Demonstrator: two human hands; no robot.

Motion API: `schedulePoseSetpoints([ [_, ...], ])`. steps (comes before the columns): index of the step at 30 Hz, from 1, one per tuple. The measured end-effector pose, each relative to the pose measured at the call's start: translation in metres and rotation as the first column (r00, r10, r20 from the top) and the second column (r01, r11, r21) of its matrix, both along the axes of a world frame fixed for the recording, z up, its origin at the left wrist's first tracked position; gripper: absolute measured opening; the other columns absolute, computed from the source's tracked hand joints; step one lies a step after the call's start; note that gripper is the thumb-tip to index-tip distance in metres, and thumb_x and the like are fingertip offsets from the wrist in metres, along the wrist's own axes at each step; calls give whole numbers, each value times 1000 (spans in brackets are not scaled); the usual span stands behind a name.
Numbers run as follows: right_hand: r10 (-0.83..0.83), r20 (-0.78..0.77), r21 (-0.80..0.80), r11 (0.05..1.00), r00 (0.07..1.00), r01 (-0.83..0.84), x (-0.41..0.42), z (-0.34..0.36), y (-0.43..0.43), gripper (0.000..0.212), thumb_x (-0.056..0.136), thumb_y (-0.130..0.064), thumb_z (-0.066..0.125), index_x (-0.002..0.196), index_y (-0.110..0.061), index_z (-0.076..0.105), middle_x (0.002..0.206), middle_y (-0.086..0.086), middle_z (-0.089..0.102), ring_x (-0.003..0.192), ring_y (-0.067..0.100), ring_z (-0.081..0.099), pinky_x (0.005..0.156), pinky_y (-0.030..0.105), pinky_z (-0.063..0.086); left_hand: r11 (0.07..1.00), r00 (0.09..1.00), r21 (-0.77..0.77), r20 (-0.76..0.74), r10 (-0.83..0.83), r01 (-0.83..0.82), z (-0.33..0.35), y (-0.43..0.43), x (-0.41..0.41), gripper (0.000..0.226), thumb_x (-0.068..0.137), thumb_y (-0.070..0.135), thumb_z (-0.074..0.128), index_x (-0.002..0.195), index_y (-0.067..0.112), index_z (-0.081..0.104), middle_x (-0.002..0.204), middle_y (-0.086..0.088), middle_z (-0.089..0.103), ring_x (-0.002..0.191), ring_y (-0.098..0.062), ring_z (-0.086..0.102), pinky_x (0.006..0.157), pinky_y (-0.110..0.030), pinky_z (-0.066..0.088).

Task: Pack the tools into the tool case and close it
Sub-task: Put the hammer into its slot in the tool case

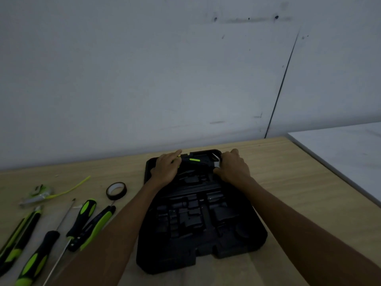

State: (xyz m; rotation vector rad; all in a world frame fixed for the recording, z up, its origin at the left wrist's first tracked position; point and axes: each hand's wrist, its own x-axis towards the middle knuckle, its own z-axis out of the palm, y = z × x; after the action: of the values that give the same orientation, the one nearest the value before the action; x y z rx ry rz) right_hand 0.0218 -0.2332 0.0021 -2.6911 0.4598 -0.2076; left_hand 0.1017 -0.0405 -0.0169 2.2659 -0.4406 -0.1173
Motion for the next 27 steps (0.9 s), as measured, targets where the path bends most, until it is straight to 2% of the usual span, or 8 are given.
schedulePoseSetpoints([
  [3,-6,20,25,1000,1000,5,-1,-2,-1,47,82,-33,66,115,-4,48,126,17,38,101,42,56,77,39,43,986,998,-157,-34,43,-48,2,3,-4,35,94,33,48,120,14,61,133,-7,55,130,-25,44,112,-46,33],
  [6,0,41,59,998,999,-3,-2,-4,-1,48,84,-29,62,124,-10,45,128,16,36,101,41,55,77,40,43,974,996,-207,-38,85,-91,1,4,-6,29,92,31,53,106,11,68,129,-9,60,130,-26,44,112,-44,33],
  [10,1,44,68,998,999,-4,0,-4,5,49,84,-21,57,132,-23,45,129,13,34,103,40,55,80,40,43,964,989,-225,11,144,-138,3,5,-7,29,92,27,54,106,7,70,130,-16,59,133,-27,42,106,-33,34],
  [13,48,31,38,998,998,-49,7,-3,9,55,83,-18,54,136,-30,43,134,10,32,116,38,44,93,46,40,990,992,-109,78,100,-91,4,4,-7,32,94,24,50,99,0,71,132,-11,58,137,-26,37,109,-31,29],
  [19,176,-12,57,983,984,-175,30,0,16,48,90,-35,56,136,-38,44,159,0,10,143,38,15,110,61,20,990,976,-81,175,132,-119,0,4,-2,33,91,25,55,116,5,64,125,-14,60,122,-27,50,95,-25,35],
  [23,236,-45,148,962,971,-227,47,-1,11,54,87,-45,57,138,-40,42,161,8,3,146,38,10,115,56,20,1000,987,25,163,-3,-1,-9,3,7,44,98,31,41,140,18,39,154,-9,27,145,-23,20,116,-37,20],
  [25,239,-72,122,966,968,-229,50,-2,10,56,89,-51,53,141,-37,38,161,13,4,146,39,11,118,51,18,992,992,116,108,-58,46,-12,2,10,43,100,35,31,142,28,34,157,-2,22,147,-23,10,117,-49,18],
  [27,229,-101,84,972,968,-221,50,-5,11,57,89,-54,50,142,-38,36,160,12,6,145,41,10,117,54,18,987,994,154,87,-64,50,-12,2,10,40,100,36,28,139,33,36,156,2,23,148,-24,6,115,-53,19],
])
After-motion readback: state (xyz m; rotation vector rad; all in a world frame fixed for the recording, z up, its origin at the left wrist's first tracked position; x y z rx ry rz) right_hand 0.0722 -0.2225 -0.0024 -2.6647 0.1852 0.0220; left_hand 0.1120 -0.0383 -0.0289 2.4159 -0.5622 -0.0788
